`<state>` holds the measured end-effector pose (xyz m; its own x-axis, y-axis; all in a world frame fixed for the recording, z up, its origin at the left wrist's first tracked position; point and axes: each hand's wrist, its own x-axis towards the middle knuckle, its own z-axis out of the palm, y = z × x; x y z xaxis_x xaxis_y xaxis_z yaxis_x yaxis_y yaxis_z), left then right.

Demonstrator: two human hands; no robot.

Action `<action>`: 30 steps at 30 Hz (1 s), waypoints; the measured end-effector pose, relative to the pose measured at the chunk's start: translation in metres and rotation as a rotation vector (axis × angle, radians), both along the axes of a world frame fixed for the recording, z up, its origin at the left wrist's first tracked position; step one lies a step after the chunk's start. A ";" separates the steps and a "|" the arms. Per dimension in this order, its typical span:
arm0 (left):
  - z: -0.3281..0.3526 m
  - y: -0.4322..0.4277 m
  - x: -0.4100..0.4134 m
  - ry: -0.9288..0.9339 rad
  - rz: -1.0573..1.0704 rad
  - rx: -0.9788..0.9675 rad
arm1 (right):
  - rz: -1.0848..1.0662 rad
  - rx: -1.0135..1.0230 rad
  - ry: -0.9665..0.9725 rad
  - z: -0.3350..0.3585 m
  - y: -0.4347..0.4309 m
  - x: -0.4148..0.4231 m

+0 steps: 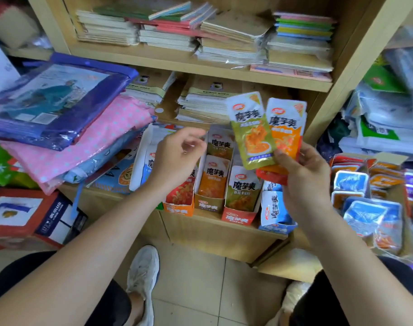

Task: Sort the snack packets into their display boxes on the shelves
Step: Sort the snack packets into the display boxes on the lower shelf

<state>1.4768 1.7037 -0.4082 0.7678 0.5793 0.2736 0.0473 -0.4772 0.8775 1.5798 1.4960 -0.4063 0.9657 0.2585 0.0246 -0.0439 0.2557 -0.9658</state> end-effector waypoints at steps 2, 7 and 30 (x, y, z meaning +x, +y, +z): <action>-0.009 0.003 0.006 0.061 -0.051 0.348 | -0.078 0.009 -0.004 0.003 -0.011 0.009; -0.029 0.011 0.031 0.384 -0.160 0.975 | -0.148 -0.003 0.012 -0.001 -0.028 0.018; -0.016 0.031 0.052 0.628 -0.433 1.296 | -0.062 -0.150 -0.025 -0.016 -0.035 0.006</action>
<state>1.5289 1.7349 -0.4244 0.9951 -0.0954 -0.0254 -0.0988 -0.9604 -0.2606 1.5854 1.4614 -0.4227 0.9795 0.2009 0.0149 -0.0075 0.1104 -0.9939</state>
